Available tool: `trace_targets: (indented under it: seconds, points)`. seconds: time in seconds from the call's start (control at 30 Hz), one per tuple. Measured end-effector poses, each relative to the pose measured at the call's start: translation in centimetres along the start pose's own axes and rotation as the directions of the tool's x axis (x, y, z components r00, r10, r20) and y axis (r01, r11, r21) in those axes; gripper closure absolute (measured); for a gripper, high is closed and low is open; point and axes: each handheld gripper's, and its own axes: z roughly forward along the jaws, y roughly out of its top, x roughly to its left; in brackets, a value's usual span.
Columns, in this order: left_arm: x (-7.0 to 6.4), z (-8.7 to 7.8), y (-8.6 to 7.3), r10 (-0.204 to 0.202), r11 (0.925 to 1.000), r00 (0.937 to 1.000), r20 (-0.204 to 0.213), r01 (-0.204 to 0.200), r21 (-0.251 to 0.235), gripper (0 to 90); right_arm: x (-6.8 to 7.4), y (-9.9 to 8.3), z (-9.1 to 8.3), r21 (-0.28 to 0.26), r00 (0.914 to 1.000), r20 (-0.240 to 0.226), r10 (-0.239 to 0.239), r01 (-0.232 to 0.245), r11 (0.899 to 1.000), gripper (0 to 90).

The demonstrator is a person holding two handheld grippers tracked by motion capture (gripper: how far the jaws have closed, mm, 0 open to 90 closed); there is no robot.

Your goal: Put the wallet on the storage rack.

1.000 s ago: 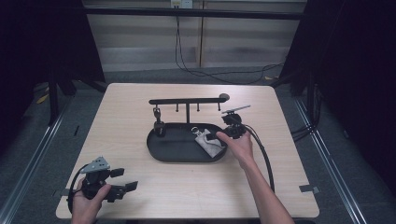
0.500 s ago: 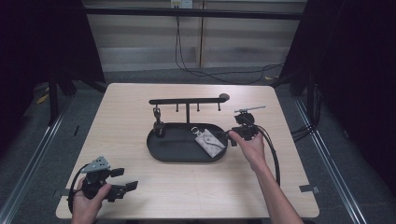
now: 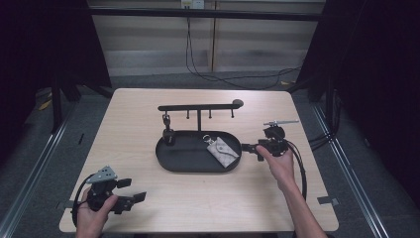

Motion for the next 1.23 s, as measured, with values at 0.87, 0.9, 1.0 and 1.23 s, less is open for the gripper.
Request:
trace_targets:
  seconds: [0.87,0.9,1.0,1.23]
  points:
    - [0.5,0.0,-0.1,-0.06,0.9982,0.9981,-0.013,0.06,0.0,16.3,-2.4,-8.0,-5.6,0.035,0.9959,0.083,-0.035,0.032,0.999,17.2]
    - [0.5,0.0,-0.1,-0.055,0.9984,0.9984,-0.012,0.056,0.005,16.4,-2.7,-8.5,-5.6,0.037,0.9962,0.082,-0.03,0.027,0.999,17.2]
    - [0.4,0.1,-0.1,-0.058,0.9983,0.9982,-0.013,0.058,0.003,16.4,-3.5,-10.0,-5.6,0.044,0.9927,0.119,-0.017,0.012,0.999,17.5]
    - [0.4,0.0,0.0,-0.053,0.9986,0.9986,0.003,0.053,0.005,16.4,-5.0,-11.1,-4.8,0.096,0.9716,0.233,-0.042,0.02,0.995,16.1]
